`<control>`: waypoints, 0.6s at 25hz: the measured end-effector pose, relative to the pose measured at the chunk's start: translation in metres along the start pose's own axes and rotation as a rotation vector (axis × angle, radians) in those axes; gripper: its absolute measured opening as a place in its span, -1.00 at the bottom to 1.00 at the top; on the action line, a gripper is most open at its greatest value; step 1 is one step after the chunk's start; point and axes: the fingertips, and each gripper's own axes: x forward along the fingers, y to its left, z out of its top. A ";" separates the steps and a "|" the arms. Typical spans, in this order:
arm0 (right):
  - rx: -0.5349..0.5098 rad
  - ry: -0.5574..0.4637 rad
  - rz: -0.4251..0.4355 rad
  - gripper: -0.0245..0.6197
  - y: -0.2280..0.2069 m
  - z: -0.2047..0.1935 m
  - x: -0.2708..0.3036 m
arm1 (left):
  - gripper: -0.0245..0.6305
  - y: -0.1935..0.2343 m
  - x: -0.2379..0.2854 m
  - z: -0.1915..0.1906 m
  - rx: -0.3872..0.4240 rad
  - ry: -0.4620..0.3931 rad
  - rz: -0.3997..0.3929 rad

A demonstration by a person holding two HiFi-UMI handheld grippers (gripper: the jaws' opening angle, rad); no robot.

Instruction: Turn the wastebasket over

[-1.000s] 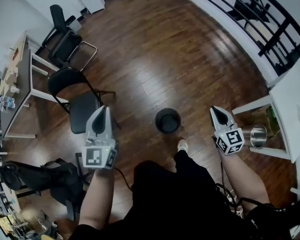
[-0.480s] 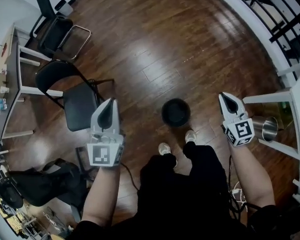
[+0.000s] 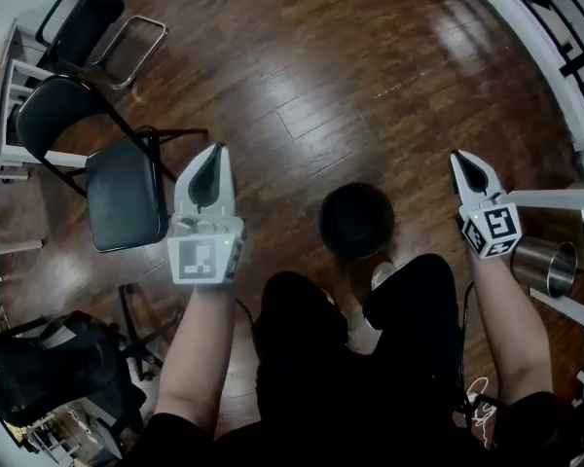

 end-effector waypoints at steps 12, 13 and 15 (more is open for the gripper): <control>-0.009 -0.009 0.074 -0.91 -0.033 -0.114 0.143 | -0.93 0.009 0.113 -0.153 0.031 -0.038 -0.025; 0.017 0.009 0.064 -0.91 -0.036 -0.125 0.147 | -0.93 0.007 0.112 -0.157 0.033 -0.034 -0.029; 0.067 0.028 0.075 -0.91 -0.028 -0.144 0.153 | -0.93 -0.002 0.108 -0.151 0.039 -0.035 -0.041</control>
